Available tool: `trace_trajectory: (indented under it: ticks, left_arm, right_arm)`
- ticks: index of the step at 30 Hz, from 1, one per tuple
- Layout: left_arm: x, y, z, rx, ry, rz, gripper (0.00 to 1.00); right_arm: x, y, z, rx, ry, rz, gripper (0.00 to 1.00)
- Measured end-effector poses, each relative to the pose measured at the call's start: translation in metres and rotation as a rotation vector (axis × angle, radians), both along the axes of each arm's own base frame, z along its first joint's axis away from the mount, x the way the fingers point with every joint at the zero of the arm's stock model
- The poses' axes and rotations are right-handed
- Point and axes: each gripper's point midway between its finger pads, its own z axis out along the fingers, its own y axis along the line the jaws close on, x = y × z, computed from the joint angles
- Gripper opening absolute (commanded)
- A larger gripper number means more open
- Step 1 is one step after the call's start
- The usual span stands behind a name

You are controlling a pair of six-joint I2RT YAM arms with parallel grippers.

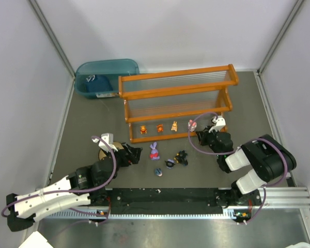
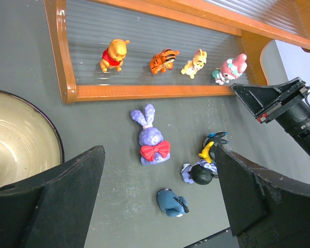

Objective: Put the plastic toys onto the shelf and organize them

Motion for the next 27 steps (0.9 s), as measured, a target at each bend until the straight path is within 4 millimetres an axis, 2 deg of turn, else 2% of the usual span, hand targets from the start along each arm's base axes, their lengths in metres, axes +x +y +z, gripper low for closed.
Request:
trace_trajectory:
  ticks: [11, 14, 23, 27]
  left_arm:
    - [-0.001, 0.001, -0.003, 0.013, 0.009, 0.000, 0.95]
    - [-0.002, 0.001, -0.008, 0.038, 0.020, -0.005, 0.99]
    - [-0.009, -0.017, -0.015, 0.108, 0.084, -0.094, 0.99]
    - [-0.013, -0.024, -0.024, 0.134, 0.119, -0.128, 0.99]
  right_arm:
    - [-0.014, -0.005, 0.014, 0.046, -0.029, -0.007, 0.00]
    - [-0.020, -0.007, 0.027, 0.068, -0.056, -0.006, 0.00]
    - [-0.051, -0.005, 0.085, 0.144, -0.169, 0.004, 0.00]
    - [-0.066, -0.007, 0.091, 0.162, -0.160, 0.008, 0.00]
